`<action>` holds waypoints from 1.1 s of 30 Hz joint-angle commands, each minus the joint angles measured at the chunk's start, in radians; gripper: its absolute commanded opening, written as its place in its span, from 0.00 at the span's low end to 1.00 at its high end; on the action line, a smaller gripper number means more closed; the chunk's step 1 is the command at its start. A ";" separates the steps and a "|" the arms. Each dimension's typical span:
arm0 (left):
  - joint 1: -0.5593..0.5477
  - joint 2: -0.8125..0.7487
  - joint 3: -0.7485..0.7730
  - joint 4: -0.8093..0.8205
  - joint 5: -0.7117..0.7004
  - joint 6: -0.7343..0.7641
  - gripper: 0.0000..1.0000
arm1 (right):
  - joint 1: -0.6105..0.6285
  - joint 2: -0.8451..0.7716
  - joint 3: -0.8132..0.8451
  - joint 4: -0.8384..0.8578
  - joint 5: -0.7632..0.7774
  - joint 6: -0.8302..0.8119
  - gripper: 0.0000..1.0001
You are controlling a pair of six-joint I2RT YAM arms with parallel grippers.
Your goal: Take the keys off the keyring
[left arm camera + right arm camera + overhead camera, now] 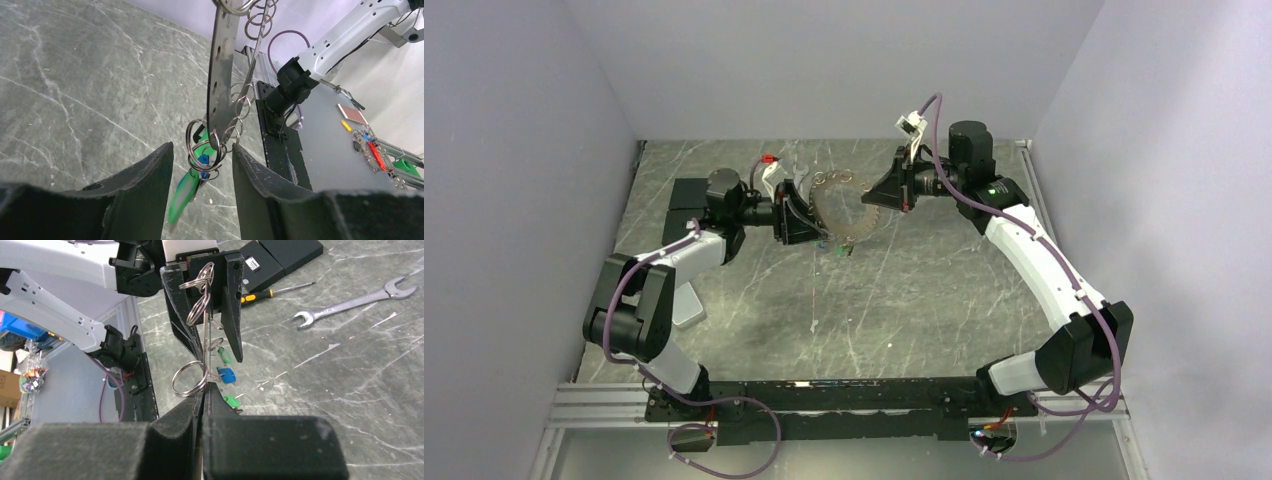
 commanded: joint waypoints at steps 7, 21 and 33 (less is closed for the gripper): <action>-0.014 0.015 -0.001 0.017 0.030 0.035 0.42 | -0.020 -0.026 0.050 0.088 -0.040 0.038 0.00; -0.031 0.017 0.002 -0.033 0.020 0.072 0.27 | -0.038 -0.042 0.035 0.114 -0.053 0.064 0.00; -0.014 0.003 0.077 -0.308 -0.027 0.182 0.00 | -0.072 -0.064 -0.011 0.081 -0.022 -0.005 0.00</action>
